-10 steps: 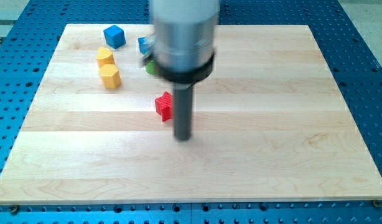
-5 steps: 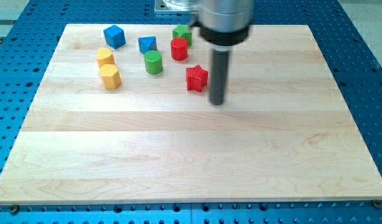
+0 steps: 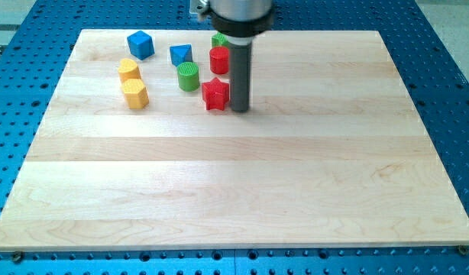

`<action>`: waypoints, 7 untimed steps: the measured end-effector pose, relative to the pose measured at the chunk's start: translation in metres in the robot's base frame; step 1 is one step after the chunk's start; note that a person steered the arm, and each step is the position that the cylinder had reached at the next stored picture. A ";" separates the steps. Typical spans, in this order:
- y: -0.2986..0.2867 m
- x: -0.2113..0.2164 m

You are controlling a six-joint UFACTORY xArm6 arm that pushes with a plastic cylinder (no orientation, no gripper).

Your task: Push the red star vertically below the red circle

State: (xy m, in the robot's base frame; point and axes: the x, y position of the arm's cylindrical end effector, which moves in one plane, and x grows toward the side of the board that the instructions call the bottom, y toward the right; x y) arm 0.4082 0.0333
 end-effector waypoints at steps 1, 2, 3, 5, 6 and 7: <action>0.091 0.016; 0.140 0.016; 0.165 0.016; 0.187 0.016; 0.187 0.016; 0.228 0.001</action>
